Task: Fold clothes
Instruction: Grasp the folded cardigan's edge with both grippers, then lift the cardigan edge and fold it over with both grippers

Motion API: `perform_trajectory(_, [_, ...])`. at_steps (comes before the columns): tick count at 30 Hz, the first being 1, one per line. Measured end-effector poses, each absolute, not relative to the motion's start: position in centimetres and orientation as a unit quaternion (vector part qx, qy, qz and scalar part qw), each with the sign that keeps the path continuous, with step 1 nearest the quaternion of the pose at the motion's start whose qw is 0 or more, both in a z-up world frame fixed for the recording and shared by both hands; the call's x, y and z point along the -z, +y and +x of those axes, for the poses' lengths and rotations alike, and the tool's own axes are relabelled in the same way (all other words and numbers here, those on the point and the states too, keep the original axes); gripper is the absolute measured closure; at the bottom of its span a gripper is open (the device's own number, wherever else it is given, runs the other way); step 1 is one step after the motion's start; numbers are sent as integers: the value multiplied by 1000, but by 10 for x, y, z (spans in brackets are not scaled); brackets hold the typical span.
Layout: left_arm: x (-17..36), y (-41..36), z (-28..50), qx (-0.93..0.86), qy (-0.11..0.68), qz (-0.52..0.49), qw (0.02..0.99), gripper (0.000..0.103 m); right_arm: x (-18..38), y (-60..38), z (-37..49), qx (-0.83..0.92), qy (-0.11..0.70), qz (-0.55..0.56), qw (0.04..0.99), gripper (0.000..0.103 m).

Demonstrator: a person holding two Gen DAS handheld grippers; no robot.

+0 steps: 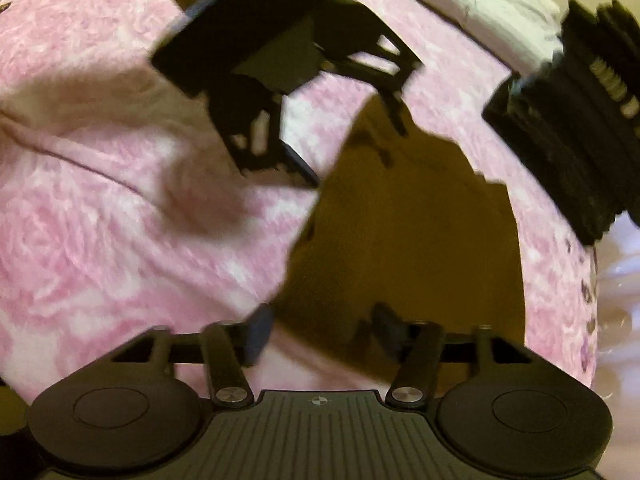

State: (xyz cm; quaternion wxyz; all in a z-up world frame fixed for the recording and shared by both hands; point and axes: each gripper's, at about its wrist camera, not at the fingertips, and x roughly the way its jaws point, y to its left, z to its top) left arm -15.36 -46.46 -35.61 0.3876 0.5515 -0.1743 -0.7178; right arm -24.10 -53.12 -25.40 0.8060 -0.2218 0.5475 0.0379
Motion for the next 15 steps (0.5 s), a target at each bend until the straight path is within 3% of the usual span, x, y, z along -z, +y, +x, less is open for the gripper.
perform_trajectory(10, [342, -479, -131, 739, -120, 525, 406, 22, 324, -502, -198, -14, 589, -371, 718, 42])
perform_trajectory(11, [342, -477, -130, 739, -122, 524, 404, 22, 319, -506, -197, -13, 589, -357, 725, 49])
perform_trajectory(12, [341, -475, -130, 739, -126, 525, 403, 22, 314, -511, -196, -12, 588, -342, 733, 66])
perform_trajectory(15, [340, -463, -133, 738, -148, 526, 395, 17, 282, -532, -195, 2, 584, -266, 767, 75])
